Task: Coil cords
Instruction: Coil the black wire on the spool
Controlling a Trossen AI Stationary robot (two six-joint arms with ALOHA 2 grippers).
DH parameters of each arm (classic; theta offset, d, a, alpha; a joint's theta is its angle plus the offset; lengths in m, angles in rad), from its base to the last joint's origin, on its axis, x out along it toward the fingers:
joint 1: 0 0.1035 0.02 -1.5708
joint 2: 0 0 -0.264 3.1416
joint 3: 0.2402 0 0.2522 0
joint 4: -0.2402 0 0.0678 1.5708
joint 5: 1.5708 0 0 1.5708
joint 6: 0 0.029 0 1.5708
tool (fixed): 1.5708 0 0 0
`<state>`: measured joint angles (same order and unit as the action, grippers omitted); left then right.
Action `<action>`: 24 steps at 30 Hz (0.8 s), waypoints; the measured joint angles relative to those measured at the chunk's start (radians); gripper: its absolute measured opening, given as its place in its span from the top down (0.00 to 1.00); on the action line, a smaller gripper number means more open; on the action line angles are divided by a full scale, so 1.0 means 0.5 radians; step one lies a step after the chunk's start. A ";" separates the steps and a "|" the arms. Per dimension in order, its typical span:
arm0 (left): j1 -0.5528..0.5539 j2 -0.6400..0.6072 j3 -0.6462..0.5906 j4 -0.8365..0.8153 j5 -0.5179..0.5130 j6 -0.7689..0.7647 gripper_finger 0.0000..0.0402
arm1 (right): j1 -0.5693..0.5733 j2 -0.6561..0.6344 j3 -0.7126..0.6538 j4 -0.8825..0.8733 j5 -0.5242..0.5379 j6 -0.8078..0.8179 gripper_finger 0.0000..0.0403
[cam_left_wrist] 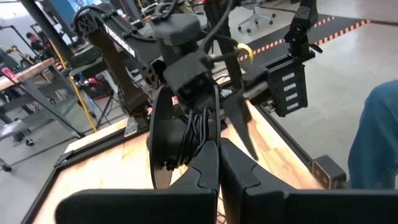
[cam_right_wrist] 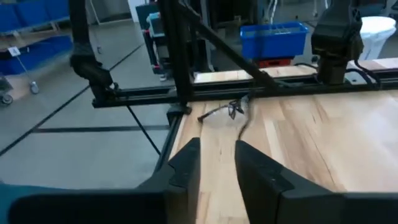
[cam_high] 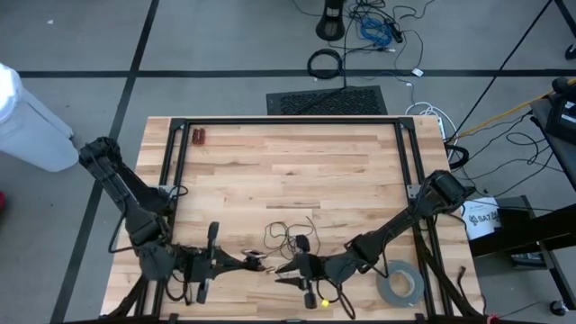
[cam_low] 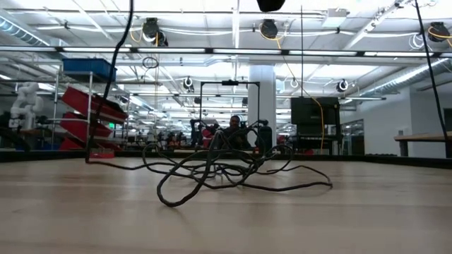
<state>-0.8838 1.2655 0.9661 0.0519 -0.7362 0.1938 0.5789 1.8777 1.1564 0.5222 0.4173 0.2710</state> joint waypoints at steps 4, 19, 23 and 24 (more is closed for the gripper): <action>0.015 0.000 -0.038 0.104 0.017 0.045 1.00 | -0.002 0.028 -0.001 -0.009 0.006 -0.003 0.70; -0.005 0.000 -0.039 0.092 0.066 -0.063 1.00 | -0.002 0.046 -0.002 -0.075 0.048 0.012 0.66; -0.016 0.000 -0.039 0.092 0.104 -0.062 1.00 | 0.002 0.046 -0.002 -0.039 -0.076 0.074 0.66; -0.017 0.000 -0.039 0.090 0.106 -0.062 1.00 | 0.002 0.046 -0.002 -0.020 -0.134 0.086 0.66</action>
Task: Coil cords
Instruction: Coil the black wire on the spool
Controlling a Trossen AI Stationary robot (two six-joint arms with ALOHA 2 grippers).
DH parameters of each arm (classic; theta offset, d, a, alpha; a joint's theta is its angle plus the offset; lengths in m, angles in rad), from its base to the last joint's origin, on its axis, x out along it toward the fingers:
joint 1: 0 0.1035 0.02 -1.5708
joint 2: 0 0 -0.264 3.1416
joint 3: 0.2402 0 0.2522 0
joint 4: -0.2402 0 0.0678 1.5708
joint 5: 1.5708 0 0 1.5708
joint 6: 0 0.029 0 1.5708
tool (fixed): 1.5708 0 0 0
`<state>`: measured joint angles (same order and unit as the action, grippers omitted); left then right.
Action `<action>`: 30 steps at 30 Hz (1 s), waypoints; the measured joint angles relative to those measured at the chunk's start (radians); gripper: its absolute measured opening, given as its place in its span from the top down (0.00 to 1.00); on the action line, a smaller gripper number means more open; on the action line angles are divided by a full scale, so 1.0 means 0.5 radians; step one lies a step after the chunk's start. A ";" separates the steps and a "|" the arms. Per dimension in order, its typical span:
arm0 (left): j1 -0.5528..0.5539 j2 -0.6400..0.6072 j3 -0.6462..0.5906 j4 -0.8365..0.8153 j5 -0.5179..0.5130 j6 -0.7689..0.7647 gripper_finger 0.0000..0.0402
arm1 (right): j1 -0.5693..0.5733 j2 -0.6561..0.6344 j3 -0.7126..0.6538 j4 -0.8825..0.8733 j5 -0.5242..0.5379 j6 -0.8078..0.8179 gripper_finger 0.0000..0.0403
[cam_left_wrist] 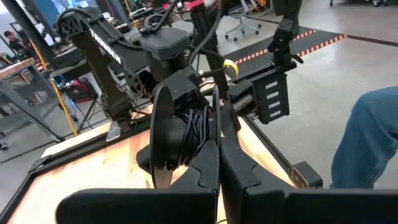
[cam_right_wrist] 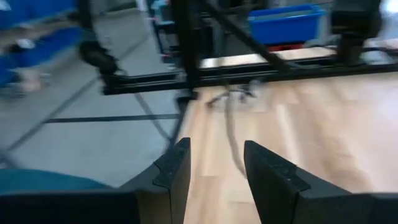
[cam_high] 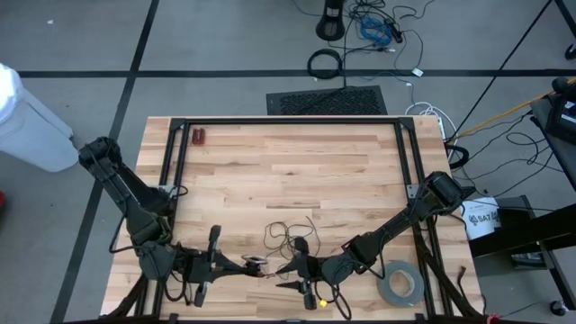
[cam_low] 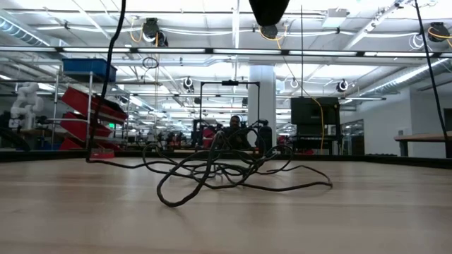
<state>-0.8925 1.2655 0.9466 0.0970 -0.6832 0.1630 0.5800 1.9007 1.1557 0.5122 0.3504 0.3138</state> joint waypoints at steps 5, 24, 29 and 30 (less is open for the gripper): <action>-0.001 0.000 0.000 0.000 0.002 0.000 1.00 | 0.002 0.005 0.000 0.076 -0.130 0.026 0.66; 0.000 0.000 0.000 0.125 -0.002 0.112 1.00 | 0.042 -0.033 -0.002 -0.040 0.031 0.081 0.67; 0.005 0.000 0.000 0.170 -0.003 0.197 1.00 | 0.034 0.183 0.002 0.419 0.147 -0.110 0.67; 0.010 0.000 0.000 0.194 -0.003 0.211 1.00 | 0.018 0.216 -0.001 0.474 0.182 -0.138 0.67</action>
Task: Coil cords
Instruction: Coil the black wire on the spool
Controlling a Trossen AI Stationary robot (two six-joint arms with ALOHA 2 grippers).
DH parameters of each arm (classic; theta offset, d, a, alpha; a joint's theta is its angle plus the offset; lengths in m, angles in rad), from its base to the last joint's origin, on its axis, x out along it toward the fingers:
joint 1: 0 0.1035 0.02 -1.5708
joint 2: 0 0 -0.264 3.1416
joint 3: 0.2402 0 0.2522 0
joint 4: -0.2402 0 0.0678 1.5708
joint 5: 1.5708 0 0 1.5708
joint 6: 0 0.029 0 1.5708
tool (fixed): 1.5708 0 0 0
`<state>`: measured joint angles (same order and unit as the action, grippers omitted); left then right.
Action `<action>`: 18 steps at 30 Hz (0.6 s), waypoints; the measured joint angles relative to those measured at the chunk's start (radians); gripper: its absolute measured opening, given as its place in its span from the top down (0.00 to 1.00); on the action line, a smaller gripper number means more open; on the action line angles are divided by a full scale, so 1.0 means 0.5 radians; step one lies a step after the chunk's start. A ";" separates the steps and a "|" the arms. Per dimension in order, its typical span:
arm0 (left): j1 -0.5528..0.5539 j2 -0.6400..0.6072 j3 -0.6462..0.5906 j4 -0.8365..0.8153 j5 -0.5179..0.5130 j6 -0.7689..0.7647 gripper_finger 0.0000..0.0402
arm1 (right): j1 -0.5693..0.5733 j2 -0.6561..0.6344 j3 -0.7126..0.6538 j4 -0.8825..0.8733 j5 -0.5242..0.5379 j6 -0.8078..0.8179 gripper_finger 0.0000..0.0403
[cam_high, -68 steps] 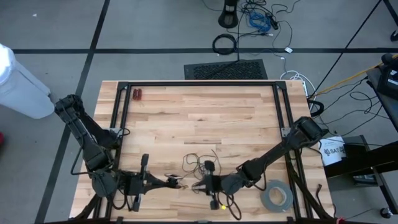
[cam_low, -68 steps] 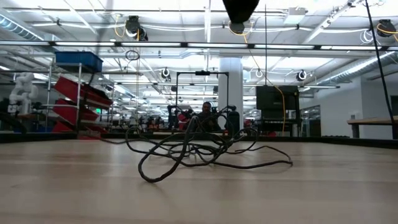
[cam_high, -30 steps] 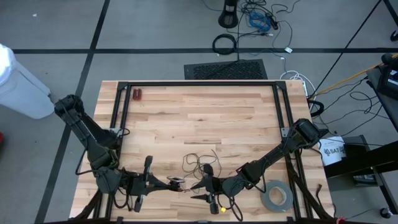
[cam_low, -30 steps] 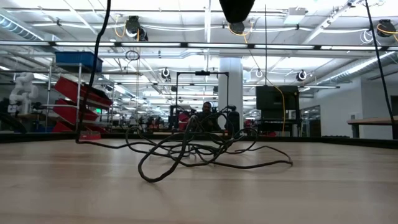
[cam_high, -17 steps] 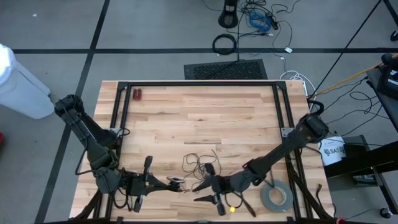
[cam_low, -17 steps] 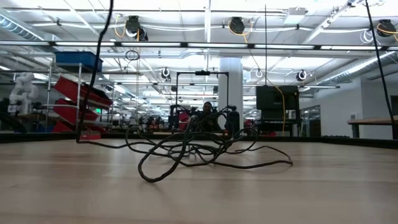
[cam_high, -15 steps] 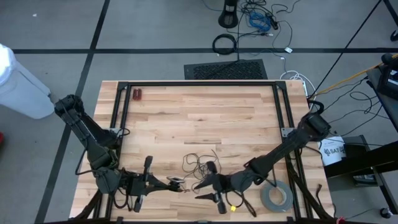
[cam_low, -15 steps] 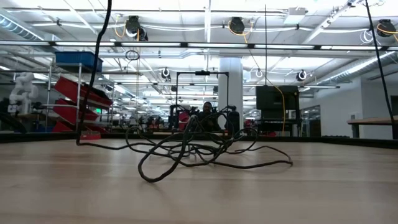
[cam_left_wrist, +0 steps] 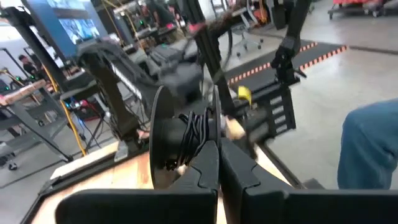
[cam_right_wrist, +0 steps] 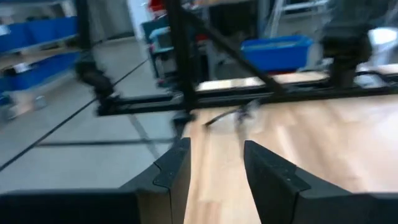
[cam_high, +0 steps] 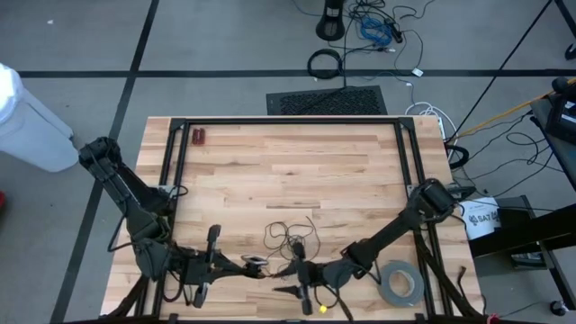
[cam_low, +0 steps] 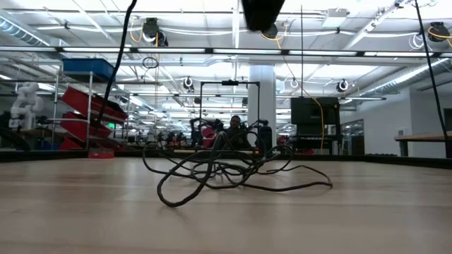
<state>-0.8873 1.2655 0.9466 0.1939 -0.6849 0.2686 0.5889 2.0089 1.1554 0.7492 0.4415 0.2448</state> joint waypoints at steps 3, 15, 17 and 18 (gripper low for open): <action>0.015 0.000 0.000 0.049 -0.002 0.003 1.00 | -0.044 0.043 0.000 0.101 0.017 -0.042 0.67; 0.022 0.000 0.000 0.093 -0.018 0.051 1.00 | -0.080 -0.241 0.002 -0.308 -0.004 -0.208 0.67; 0.021 0.000 0.000 0.098 -0.021 0.053 1.00 | -0.097 -0.319 0.001 -0.450 -0.004 -0.205 0.67; 0.020 0.000 0.000 0.108 -0.021 0.054 1.00 | -0.105 -0.352 0.001 -0.494 -0.004 -0.199 0.67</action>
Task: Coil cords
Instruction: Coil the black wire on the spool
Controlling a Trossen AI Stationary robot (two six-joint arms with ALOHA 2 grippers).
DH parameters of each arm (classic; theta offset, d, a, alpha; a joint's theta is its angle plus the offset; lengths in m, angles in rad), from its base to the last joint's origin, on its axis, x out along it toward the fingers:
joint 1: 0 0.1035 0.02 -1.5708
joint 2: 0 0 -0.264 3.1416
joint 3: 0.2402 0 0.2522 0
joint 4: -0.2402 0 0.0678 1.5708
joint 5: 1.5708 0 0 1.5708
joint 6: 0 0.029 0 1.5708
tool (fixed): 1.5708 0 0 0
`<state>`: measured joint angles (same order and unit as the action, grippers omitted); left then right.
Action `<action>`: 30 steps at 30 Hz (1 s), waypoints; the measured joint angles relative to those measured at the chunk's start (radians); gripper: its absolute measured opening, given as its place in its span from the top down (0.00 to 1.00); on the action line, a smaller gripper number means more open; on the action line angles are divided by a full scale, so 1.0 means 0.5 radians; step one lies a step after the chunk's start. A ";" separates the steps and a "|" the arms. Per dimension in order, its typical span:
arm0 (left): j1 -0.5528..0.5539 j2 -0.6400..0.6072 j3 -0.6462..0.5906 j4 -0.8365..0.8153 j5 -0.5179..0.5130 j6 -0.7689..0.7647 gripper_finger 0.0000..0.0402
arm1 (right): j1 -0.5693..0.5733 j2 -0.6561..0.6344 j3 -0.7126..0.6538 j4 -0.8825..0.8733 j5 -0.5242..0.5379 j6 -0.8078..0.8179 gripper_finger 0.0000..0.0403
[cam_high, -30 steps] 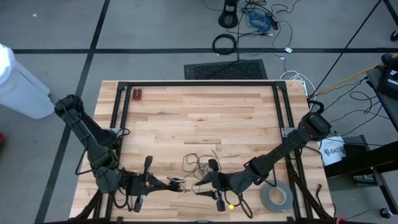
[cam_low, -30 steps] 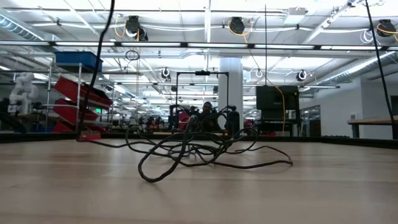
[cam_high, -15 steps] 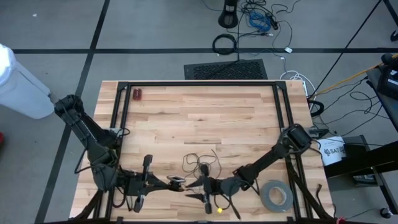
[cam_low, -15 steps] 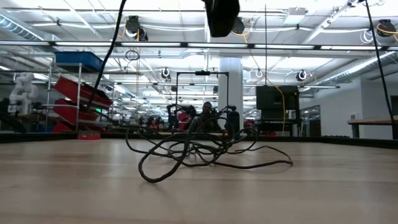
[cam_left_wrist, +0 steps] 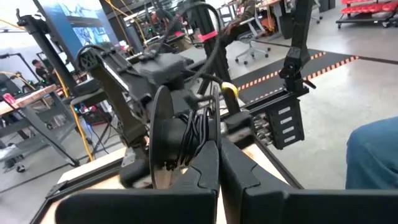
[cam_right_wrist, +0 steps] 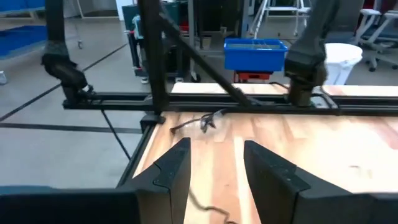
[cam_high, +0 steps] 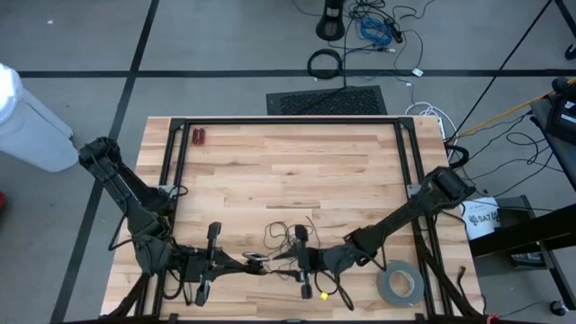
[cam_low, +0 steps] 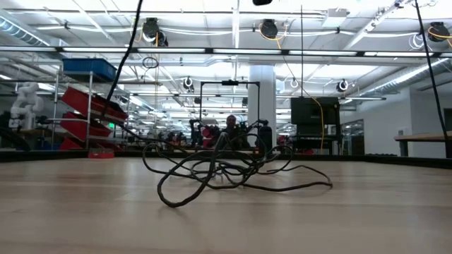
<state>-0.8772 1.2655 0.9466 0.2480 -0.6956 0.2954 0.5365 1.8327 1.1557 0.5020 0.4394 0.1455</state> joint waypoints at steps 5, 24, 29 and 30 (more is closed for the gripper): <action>0.002 0.000 0.000 0.017 0.000 0.049 1.00 | -0.009 -0.001 -0.001 -0.057 -0.070 0.014 0.67; 0.000 -0.001 0.001 0.143 0.208 0.208 1.00 | -0.022 0.163 0.000 0.323 -0.315 -0.021 0.98; -0.005 -0.002 0.001 0.152 0.245 0.226 1.00 | -0.017 0.114 0.000 0.281 -0.315 -0.034 1.00; -0.008 -0.002 0.001 0.152 0.245 0.228 1.00 | -0.013 0.102 0.000 0.257 -0.314 -0.036 1.00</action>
<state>-0.8812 1.2648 0.9470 0.3239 -0.5732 0.4093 0.5299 1.8835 1.1557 0.6308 0.2823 0.1275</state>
